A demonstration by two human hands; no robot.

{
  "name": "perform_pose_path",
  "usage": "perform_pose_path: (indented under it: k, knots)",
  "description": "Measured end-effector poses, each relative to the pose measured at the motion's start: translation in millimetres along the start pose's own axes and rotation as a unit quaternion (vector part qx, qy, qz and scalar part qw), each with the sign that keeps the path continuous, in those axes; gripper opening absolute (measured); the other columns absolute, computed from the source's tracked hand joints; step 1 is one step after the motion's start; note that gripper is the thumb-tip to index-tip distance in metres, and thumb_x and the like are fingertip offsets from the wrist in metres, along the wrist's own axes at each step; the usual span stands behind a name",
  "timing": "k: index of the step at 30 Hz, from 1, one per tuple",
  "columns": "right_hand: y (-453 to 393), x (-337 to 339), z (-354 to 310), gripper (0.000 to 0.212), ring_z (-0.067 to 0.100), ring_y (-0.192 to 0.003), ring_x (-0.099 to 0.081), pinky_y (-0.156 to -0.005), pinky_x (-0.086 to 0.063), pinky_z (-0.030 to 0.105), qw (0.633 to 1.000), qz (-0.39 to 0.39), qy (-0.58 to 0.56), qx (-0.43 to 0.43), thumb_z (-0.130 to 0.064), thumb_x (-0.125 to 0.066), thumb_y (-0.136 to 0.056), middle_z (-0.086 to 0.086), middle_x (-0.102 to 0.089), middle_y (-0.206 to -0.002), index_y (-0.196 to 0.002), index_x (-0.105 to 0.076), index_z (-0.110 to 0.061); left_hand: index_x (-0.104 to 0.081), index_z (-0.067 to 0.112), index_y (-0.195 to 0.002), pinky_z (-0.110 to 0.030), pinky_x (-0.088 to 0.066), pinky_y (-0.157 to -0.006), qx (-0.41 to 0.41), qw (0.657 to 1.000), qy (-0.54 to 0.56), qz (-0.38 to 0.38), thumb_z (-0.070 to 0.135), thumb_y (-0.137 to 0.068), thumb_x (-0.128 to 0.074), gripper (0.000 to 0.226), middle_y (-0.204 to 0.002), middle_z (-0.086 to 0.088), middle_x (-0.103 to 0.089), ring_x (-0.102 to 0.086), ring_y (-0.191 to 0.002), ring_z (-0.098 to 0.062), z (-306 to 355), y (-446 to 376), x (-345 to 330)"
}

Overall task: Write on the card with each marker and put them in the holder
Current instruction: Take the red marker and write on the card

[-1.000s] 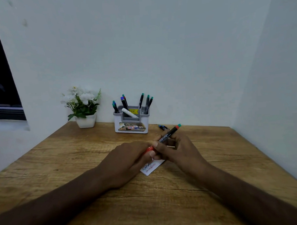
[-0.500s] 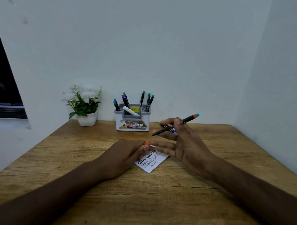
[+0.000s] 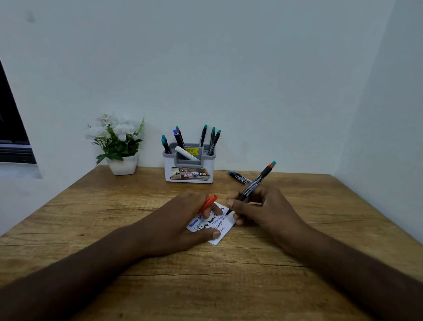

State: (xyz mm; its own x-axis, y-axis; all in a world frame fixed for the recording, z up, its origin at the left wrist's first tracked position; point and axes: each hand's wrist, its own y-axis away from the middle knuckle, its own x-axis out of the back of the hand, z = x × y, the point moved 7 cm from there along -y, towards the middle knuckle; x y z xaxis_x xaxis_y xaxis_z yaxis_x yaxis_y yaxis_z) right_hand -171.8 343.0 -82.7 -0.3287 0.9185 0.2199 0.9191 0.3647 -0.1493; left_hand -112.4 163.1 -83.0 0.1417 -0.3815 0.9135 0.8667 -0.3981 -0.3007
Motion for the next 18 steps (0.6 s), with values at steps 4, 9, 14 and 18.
perform_pose_path:
  k: [4, 9, 14, 18]
  knots:
    - [-0.3, -5.8, 3.7, 0.009, 0.016, -0.074, -0.078, -0.077, -0.064, 0.027, 0.995, -0.043, 0.09, 0.001, -0.021, -0.08, -0.094, 0.009, -0.082, -0.085, -0.097, -0.079, -0.013, -0.047, 0.037, -0.1, -0.009, -0.032, -0.074, 0.0, 1.0, 0.006, 0.005, 0.066, -0.09, -0.065, 0.035, -0.103, 0.032, -0.045, -0.042, -0.104, 0.011, 1.9, 0.7, 1.5]
    - [0.1, -5.1, -0.5, 0.003, 0.018, -0.074, -0.077, -0.082, -0.064, 0.036, 0.987, -0.057, 0.142, 0.04, -0.005, -0.073, -0.088, 0.008, -0.08, -0.079, -0.089, -0.075, -0.007, -0.049, 0.034, -0.101, -0.006, -0.033, -0.076, 0.0, 1.0, 0.018, -0.001, 0.069, -0.087, -0.067, 0.041, -0.107, 0.038, -0.047, -0.043, -0.104, 0.014, 2.8, -0.7, 1.8]
    - [1.8, -8.7, -5.7, 0.006, 0.002, -0.061, -0.066, -0.063, -0.056, 0.026, 0.976, -0.036, 0.205, 0.066, -0.013, -0.073, -0.089, 0.002, -0.079, -0.075, -0.084, -0.077, -0.012, -0.05, 0.034, -0.102, -0.009, -0.033, -0.074, 0.005, 1.0, 0.009, -0.003, 0.071, -0.086, -0.066, 0.043, -0.103, 0.041, -0.044, -0.044, -0.103, 0.013, 3.1, -0.9, 2.1]
    - [1.4, -8.6, -5.4, 0.008, 0.011, -0.063, -0.063, -0.063, -0.052, 0.031, 0.973, -0.032, 0.216, 0.075, -0.015, -0.073, -0.089, 0.009, -0.077, -0.076, -0.083, -0.075, -0.012, -0.049, 0.035, -0.101, -0.014, -0.035, -0.075, 0.002, 1.0, 0.011, 0.0, 0.074, -0.086, -0.064, 0.044, -0.104, 0.033, -0.048, -0.045, -0.102, 0.008, 3.5, 0.0, 2.9]
